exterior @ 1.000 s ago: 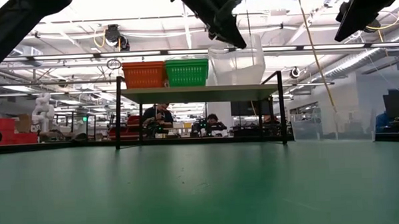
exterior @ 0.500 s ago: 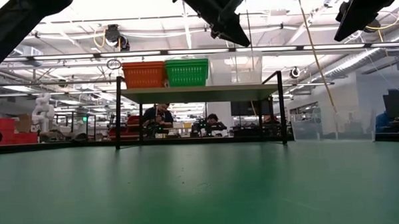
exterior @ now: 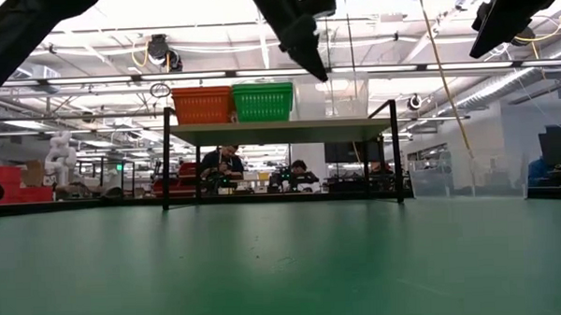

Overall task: Stack baskets on shelf by color
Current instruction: Put the middle transparent bin on the shelf

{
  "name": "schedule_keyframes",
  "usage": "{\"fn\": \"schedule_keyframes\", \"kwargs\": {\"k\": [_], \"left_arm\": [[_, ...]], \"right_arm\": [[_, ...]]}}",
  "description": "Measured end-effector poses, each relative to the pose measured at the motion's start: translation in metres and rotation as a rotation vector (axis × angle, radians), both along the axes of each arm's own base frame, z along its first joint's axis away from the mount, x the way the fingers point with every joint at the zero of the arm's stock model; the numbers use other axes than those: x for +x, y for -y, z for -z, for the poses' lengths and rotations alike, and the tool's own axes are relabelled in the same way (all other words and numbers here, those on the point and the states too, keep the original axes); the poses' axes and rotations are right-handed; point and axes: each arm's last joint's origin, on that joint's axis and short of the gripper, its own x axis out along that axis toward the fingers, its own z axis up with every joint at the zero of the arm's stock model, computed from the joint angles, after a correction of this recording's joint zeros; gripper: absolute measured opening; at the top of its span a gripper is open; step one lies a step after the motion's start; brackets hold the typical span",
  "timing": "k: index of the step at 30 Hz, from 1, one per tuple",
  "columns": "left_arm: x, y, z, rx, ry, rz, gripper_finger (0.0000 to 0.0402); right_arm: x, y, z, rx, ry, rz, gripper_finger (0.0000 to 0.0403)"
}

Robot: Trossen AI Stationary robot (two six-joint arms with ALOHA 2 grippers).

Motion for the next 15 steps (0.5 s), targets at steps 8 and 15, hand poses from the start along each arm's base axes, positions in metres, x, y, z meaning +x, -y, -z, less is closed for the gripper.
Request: {"fn": "schedule_keyframes", "kwargs": {"k": [8,15], "left_arm": [[0.01,-0.001,-0.002,0.028,0.087,0.0,0.0037],[0.022,-0.003,-0.009,0.058,0.223,0.031,0.0037]], "right_arm": [[0.0,0.0,0.0,0.01,0.005,0.01,0.005],[0.0,0.0,0.0,0.01,0.005,0.01,0.005]]}}
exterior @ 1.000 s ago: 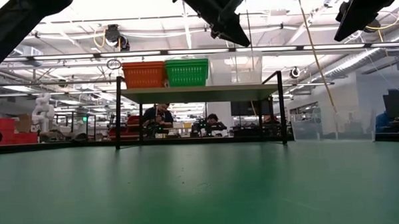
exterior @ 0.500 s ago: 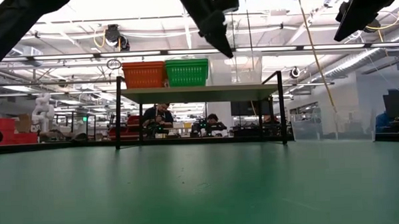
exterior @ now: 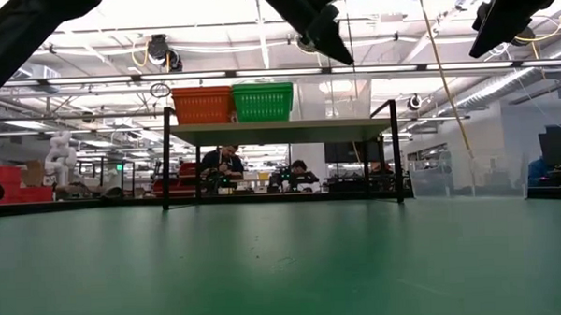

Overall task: Stack baskets on shelf by color
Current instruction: Put the middle transparent bin on the shelf

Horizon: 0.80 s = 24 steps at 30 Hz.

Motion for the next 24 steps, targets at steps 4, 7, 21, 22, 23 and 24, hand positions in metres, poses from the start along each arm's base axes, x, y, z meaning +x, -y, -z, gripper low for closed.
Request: {"fn": "schedule_keyframes", "kwargs": {"k": [4,7,21,22,23,24], "left_arm": [[0.004,0.001,0.003,-0.018,0.02,0.021,0.0037],[0.002,0.007,0.002,0.034,-0.019,0.022,0.0037],[-0.034,-0.011,-0.001,0.152,-0.305,-0.057,0.0058],[-0.034,-0.013,-0.001,0.146,-0.3,-0.057,0.0065],[-0.034,-0.014,-0.001,0.141,-0.295,-0.056,0.0072],[-0.034,-0.015,-0.001,0.142,-0.292,-0.059,0.0079]], "right_arm": [[0.0,0.0,0.0,0.0,0.0,0.0,0.005],[0.0,0.0,0.0,0.004,-0.002,-0.002,0.005],[0.0,0.0,0.0,-0.012,-0.005,-0.014,0.005],[0.0,0.0,0.0,-0.01,-0.005,-0.013,0.005],[0.0,0.0,0.0,-0.008,-0.005,-0.012,0.005],[0.0,0.0,0.0,-0.006,-0.004,-0.01,0.005]]}}
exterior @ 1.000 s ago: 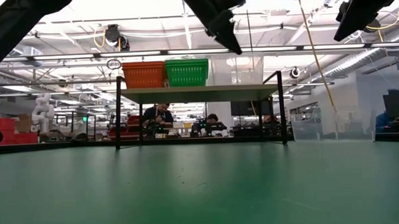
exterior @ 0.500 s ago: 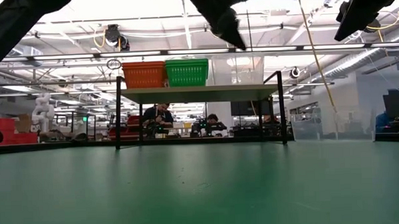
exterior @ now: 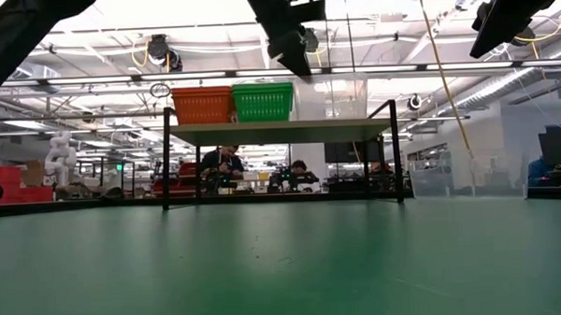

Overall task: Stack baskets on shelf by color
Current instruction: Put the middle transparent bin on the shelf

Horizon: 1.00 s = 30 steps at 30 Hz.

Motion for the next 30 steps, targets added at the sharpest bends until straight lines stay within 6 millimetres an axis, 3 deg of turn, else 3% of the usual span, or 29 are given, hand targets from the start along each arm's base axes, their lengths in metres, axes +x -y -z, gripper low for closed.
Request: {"fn": "schedule_keyframes", "kwargs": {"k": [12,19,25,30], "left_arm": [[0.015,0.005,-0.011,-0.066,0.202,0.09,0.0113],[-0.007,0.017,-0.03,-0.01,0.133,0.06,0.0113],[-0.017,0.011,-0.013,-0.076,-0.031,0.017,0.0113],[-0.017,0.006,-0.009,-0.091,-0.043,-0.005,0.0113]], "right_arm": [[0.0,0.0,0.0,-0.003,0.002,-0.001,0.005],[0.0,0.0,0.0,0.004,0.002,0.002,0.005],[0.001,0.0,0.0,-0.014,0.01,0.007,0.005],[0.001,0.0,-0.001,-0.019,0.017,0.009,0.005]]}}
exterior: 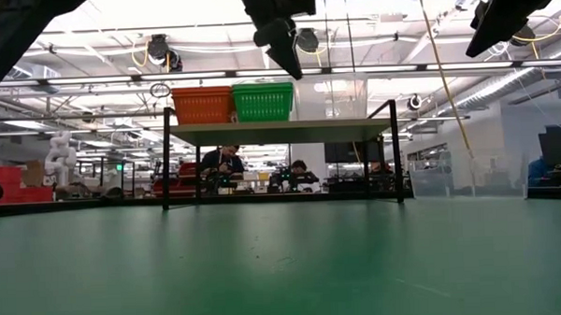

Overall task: Stack baskets on shelf by color
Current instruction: Put the middle transparent bin on the shelf

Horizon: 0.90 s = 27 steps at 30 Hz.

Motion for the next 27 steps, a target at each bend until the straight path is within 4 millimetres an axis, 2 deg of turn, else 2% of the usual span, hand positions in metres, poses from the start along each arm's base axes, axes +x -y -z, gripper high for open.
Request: {"fn": "schedule_keyframes", "kwargs": {"k": [5,10,22,27], "left_arm": [[0.003,0.001,0.003,-0.05,0.012,0.039,0.0113],[0.011,-0.001,0.016,-0.065,-0.008,0.042,0.0113],[0.021,-0.001,0.01,-0.037,0.103,0.055,0.0113],[0.029,-0.001,0.016,-0.042,0.137,0.048,0.0113]], "right_arm": [[0.0,0.0,0.0,0.002,0.002,0.001,0.005],[0.0,0.0,0.0,0.002,0.005,-0.001,0.005],[0.0,0.0,0.0,-0.002,0.004,-0.007,0.005],[0.0,0.0,0.0,-0.002,0.004,-0.007,0.005]]}}
